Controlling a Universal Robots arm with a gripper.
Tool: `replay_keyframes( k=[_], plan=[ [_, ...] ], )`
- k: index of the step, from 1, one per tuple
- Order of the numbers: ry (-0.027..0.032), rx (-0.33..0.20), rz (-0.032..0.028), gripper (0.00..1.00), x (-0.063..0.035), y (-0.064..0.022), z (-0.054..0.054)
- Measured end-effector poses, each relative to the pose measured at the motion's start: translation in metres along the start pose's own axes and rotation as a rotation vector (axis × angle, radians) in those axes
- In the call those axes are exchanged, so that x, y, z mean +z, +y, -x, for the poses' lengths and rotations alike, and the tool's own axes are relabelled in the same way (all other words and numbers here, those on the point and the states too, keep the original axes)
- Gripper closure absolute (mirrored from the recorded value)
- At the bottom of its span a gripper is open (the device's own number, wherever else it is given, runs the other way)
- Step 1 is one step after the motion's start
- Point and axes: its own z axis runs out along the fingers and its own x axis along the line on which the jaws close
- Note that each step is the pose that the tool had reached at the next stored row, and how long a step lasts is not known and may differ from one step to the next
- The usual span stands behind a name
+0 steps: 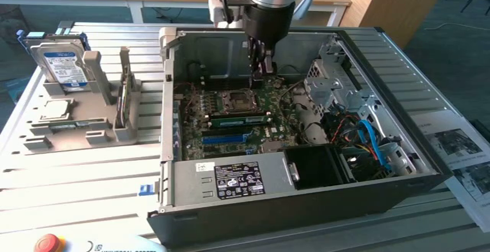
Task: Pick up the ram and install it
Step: 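Press down the ram until it locks into place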
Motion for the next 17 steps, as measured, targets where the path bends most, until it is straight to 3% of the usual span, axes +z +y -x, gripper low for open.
replay_keyframes(
  k=[5, 17],
  plan=[
    [-0.0001, 0.0, 0.0, 0.89, -0.007, -0.0002, 0.0002],
    [0.0, 0.0, -0.0001, 0.89, -0.0071, -0.0002, 0.0002]
  ],
)
